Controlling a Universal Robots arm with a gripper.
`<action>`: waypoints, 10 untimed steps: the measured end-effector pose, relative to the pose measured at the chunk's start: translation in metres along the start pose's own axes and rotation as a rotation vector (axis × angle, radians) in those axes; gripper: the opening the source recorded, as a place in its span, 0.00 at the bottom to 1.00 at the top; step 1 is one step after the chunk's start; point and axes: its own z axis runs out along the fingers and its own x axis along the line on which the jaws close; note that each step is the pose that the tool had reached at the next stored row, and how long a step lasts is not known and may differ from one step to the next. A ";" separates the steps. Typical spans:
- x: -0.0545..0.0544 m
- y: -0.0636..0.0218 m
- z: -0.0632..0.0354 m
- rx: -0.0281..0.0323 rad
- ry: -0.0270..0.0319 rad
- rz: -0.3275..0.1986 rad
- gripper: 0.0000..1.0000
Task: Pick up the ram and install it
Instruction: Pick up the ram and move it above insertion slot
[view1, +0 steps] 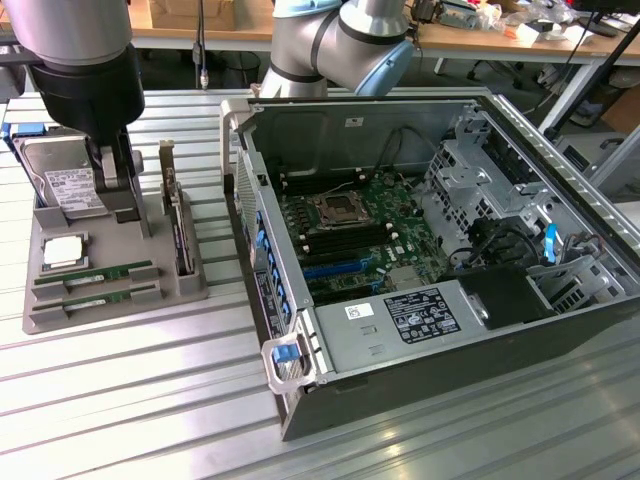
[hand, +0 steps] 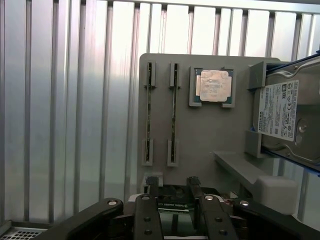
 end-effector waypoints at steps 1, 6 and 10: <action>0.000 0.0000 0.0003 0.0001 0.0000 0.000 0.36; 0.000 0.0000 0.0019 0.0000 0.0000 0.000 0.36; 0.000 0.0000 0.0034 0.0000 0.0000 0.000 0.36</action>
